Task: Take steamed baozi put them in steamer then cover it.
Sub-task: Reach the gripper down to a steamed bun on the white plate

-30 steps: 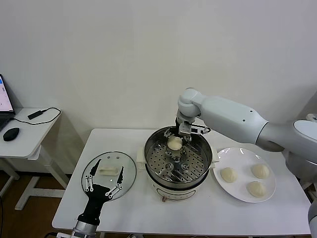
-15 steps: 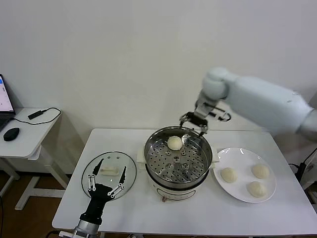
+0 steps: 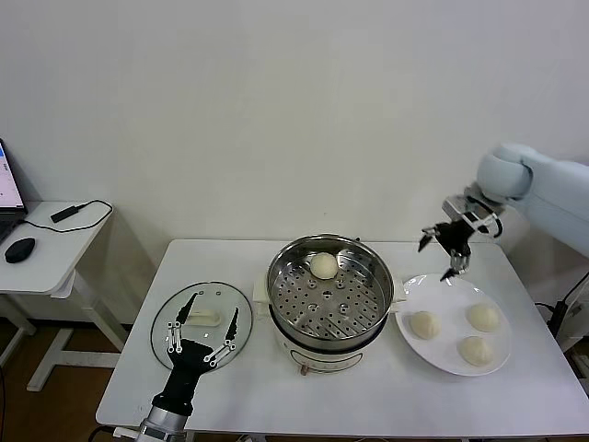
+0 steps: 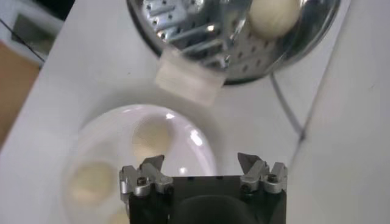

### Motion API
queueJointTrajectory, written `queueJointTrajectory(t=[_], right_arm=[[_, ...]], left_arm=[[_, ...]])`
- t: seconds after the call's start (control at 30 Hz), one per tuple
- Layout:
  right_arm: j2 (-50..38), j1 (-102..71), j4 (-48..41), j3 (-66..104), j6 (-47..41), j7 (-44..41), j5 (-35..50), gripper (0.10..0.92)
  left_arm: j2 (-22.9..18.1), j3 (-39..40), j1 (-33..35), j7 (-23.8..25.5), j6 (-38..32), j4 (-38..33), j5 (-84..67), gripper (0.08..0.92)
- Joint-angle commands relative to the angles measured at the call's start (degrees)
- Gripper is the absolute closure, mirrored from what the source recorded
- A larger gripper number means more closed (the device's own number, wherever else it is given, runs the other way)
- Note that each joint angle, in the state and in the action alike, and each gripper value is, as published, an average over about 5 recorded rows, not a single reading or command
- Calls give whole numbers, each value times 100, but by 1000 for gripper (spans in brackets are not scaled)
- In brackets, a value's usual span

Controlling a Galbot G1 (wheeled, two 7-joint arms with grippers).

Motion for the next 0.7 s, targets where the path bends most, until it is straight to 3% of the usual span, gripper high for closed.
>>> queueJointTrajectory(t=[0.03,0.7], right_arm=[[-362,-902,-69,-246,-421,450,245,203],[163,-1966,-728,629,-398,1291,151,203]], left_arm=[[-17,17,-5,4,-9,37,2,177],[-49,-82,34,-15,-32,46,-9,177]])
